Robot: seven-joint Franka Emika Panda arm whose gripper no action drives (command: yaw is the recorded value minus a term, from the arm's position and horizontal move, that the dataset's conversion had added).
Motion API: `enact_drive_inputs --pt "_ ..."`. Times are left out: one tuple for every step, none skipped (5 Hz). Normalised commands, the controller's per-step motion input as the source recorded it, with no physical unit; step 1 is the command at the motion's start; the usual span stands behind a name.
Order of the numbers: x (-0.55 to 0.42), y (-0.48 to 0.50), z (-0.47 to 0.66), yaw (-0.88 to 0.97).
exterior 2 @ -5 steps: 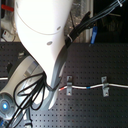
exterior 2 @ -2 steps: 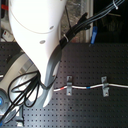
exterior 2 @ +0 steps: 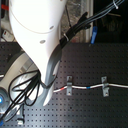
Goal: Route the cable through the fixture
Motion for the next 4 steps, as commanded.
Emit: enact_drive_inputs --pt "-0.03 0.042 0.3 0.01" --pt "-0.061 0.12 0.3 0.0" --pt "-0.26 0.288 0.0 0.09" --pt "-0.2 0.229 0.0 0.1"
